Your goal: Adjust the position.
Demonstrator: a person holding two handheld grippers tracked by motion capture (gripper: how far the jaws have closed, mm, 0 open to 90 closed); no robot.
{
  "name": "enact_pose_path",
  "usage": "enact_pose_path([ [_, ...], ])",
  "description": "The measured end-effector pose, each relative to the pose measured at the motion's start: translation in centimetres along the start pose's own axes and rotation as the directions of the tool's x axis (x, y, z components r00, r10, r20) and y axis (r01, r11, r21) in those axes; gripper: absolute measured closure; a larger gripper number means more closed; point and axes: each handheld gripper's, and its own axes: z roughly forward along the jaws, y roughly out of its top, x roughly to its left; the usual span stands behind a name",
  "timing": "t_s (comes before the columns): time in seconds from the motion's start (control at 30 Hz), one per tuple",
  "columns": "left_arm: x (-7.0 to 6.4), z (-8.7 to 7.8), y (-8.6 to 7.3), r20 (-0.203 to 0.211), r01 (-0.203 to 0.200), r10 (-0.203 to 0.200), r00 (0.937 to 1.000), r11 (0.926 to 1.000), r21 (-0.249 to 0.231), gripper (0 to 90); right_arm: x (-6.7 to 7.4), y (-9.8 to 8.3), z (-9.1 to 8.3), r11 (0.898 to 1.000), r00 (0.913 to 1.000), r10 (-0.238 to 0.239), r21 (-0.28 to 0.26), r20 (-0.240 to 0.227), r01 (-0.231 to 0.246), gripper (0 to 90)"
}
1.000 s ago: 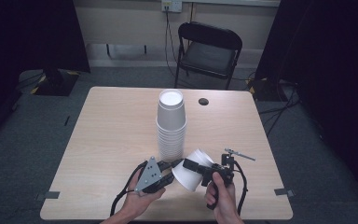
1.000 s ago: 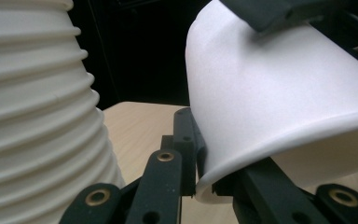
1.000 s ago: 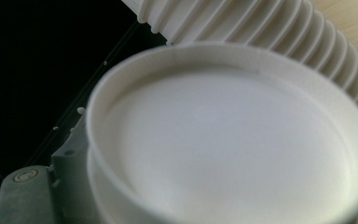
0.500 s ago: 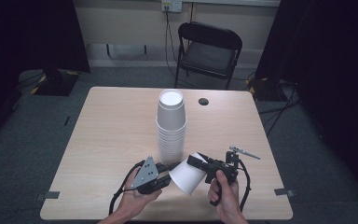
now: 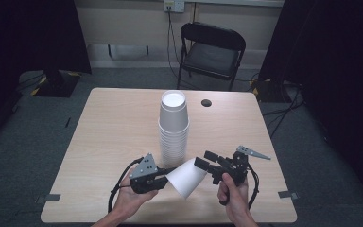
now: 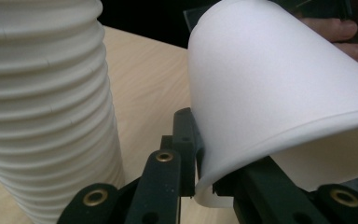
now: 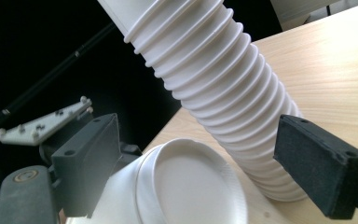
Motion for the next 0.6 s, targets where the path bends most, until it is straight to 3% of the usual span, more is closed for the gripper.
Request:
enact_pose_path([
  [0.1, 0.2, 0.0, 0.0, 0.007, 0.008, -0.008, 0.9999, 0.9997, 0.022, 83.2, 0.0, 0.0, -0.2, 1.0, 0.9997, -0.025, 0.002, 0.002, 0.025, 14.2],
  [0.23, 0.4, -0.1, 0.0, 0.018, 0.035, -0.036, 0.9992, 0.9974, 0.064, 83.4, 0.3, 0.1, -0.5, 0.996, 0.9961, -0.088, 0.03, 0.011, 0.087, 14.3],
  [0.27, 0.5, -0.1, 0.1, 0.018, 0.027, -0.029, 0.9994, 0.9965, 0.079, 82.8, 0.6, 0.0, -0.5, 0.991, 0.9921, -0.125, 0.05, 0.011, 0.124, 14.2],
  [0.3, 0.5, -0.1, 0.1, 0.018, 0.027, -0.029, 0.9994, 0.9965, 0.079, 82.9, 0.6, 0.0, -0.5, 0.991, 0.9921, -0.125, 0.05, 0.011, 0.124, 14.2],
  [0.33, 0.6, -0.2, 0.2, 0.012, 0.029, -0.03, 0.9995, 0.9962, 0.083, 83.3, 0.9, 0.0, -0.6, 0.982, 0.9845, -0.175, 0.078, 0.008, 0.174, 14.2],
  [0.43, 0.9, -0.1, 0.2, 0.009, 0.058, -0.059, 0.9982, 0.9938, 0.095, 86.3, 1.1, -0.2, -0.6, 0.974, 0.9791, -0.203, 0.102, -0.007, 0.203, 14.2],
  [0.5, 1.0, -0.1, 0.2, 0.013, 0.054, -0.056, 0.9984, 0.9936, 0.099, 87.9, 1.3, -0.3, -0.6, 0.969, 0.975, -0.222, 0.113, -0.007, 0.222, 14.2],
  [0.53, 1.1, 0.0, 0.4, 0.023, 0.063, -0.066, 0.9975, 0.9927, 0.103, 88.0, 1.5, -0.5, -0.5, 0.955, 0.9649, -0.262, 0.137, -0.015, 0.262, 14.4],
  [0.57, 1.1, 0.0, 0.4, 0.023, 0.063, -0.066, 0.9975, 0.9927, 0.103, 88.1, 1.5, -0.5, -0.5, 0.955, 0.9649, -0.262, 0.137, -0.015, 0.262, 14.4],
  [0.6, 1.0, 0.0, 0.4, 0.029, 0.066, -0.07, 0.9971, 0.9903, 0.122, 88.2, 1.9, -0.7, -0.4, 0.938, 0.9508, -0.309, 0.158, -0.018, 0.308, 14.3],
])
